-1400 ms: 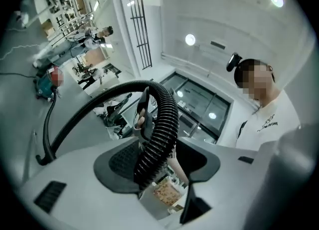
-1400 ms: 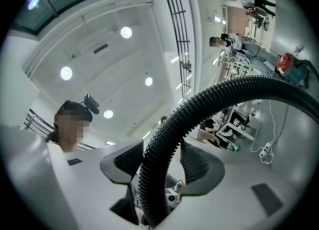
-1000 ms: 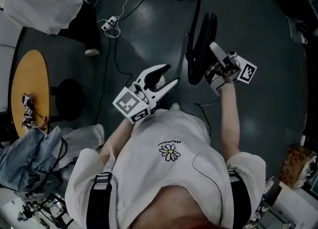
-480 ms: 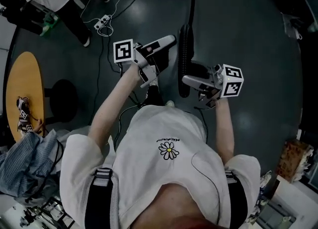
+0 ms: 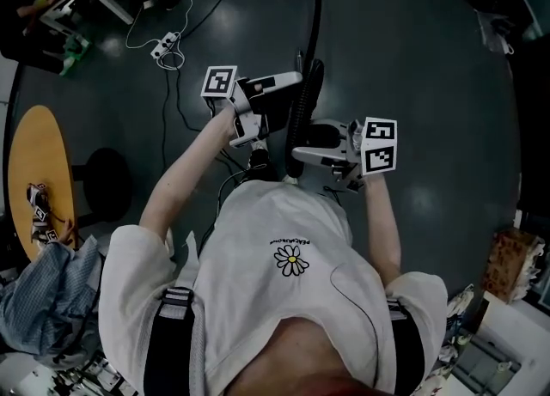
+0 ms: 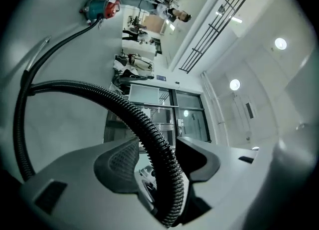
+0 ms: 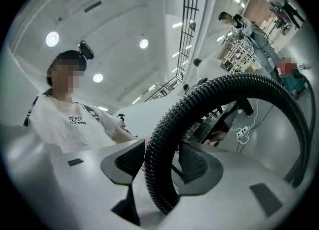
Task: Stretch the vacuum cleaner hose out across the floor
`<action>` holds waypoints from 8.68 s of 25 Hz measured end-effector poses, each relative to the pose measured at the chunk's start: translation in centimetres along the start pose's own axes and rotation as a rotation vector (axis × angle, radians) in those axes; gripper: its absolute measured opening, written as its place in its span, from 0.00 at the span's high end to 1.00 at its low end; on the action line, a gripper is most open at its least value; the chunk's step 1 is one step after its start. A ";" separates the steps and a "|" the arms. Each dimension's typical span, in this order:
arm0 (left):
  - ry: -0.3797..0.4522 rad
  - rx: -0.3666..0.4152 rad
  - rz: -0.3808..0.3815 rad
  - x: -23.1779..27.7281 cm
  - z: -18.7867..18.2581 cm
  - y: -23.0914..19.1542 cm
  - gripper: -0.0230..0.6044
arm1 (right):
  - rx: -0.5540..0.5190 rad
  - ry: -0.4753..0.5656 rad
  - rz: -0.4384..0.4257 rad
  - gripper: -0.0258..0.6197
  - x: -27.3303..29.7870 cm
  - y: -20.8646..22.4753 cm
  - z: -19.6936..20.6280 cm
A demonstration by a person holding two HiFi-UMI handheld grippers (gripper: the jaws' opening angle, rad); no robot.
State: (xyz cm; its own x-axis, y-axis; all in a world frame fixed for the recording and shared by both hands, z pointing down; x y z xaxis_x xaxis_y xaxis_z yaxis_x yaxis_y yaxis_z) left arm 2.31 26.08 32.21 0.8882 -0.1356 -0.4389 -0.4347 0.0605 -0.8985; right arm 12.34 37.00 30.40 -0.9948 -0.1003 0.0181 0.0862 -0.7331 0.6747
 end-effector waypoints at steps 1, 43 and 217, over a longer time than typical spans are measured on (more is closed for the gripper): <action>0.005 -0.008 -0.003 -0.2 0.2 -0.3 0.63 | 0.019 -0.013 0.011 0.61 0.1 0.4 0.3; -0.383 0.197 0.234 -0.3 8.2 0.8 0.70 | 1.216 0.513 0.043 0.66 -6.3 15.2 -0.6; -0.244 0.431 0.640 5.1 9.9 7.3 0.60 | -1.811 -0.252 0.781 0.60 2.0 -2.1 -15.6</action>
State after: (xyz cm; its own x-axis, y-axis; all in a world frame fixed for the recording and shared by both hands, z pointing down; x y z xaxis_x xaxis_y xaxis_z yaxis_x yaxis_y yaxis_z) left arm 5.18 35.57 23.37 0.5157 0.2713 -0.8127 -0.8186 0.4359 -0.3740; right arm 10.98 27.83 17.46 -0.6907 -0.7187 0.0798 0.2120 -0.3068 -0.9279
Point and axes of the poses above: the fingertips, and each gripper's own axes: x forward along the fingers, y to its right, z out of its underside, the point moved 7 cm from there along -x, backward along the fingers, and after that the axes turned 7 degrees about z, right-handed, at the moved point
